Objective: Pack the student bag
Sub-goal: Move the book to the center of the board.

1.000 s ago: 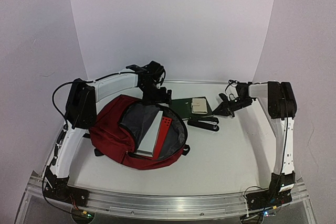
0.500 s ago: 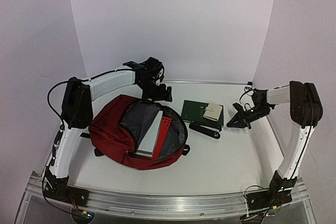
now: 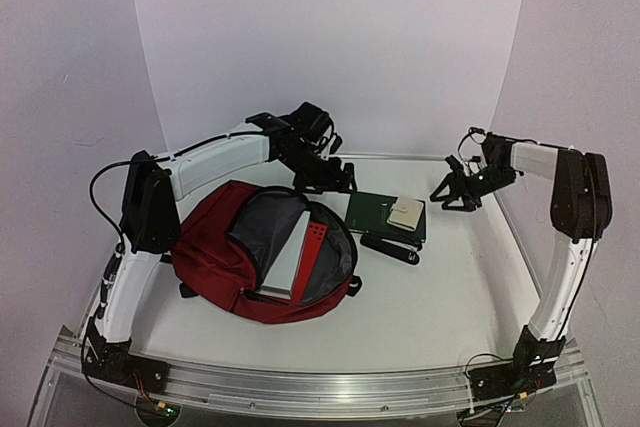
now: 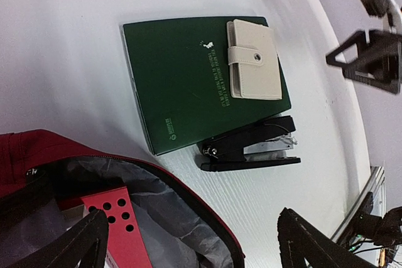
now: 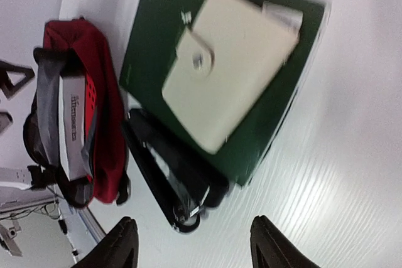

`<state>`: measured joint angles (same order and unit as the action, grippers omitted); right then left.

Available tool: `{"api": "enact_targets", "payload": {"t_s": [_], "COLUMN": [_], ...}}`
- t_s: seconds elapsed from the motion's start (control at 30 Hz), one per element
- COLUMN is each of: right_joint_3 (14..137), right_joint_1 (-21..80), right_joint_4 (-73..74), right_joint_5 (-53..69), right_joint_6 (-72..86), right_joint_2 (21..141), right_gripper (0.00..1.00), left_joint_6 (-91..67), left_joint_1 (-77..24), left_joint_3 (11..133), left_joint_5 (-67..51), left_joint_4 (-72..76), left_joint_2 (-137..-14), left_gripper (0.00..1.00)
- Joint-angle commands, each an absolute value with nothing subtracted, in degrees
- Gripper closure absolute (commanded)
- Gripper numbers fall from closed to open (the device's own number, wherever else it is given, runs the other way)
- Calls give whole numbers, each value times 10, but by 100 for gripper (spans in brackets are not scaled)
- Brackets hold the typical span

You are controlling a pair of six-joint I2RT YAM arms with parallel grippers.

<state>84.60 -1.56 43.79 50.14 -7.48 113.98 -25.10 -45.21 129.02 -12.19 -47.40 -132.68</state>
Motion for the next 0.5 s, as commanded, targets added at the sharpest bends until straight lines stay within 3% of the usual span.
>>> {"api": "enact_targets", "payload": {"t_s": [0.0,0.1,0.27,0.47], "right_joint_3": [958,1023,1092,1139], "right_joint_1": [-13,-6,19,40], "right_joint_4": [396,388,385,380], "right_joint_5": [478,473,468,468], "right_joint_6": [-45,-28,-17,-10], "right_joint_2": [1218,1262,1319,1368], "right_gripper": [33,28,28,36], "left_joint_6": [-237,-237,-239,-241], "left_joint_1": [-445,-445,-444,-445], "left_joint_3": [1326,1323,1303,1293], "left_joint_5": [-134,-134,-127,-127], "left_joint_4": [-468,-471,-466,-469], "left_joint_2": [-1341,-1343,-1331,-1330], "left_gripper": [6,6,6,6]}}
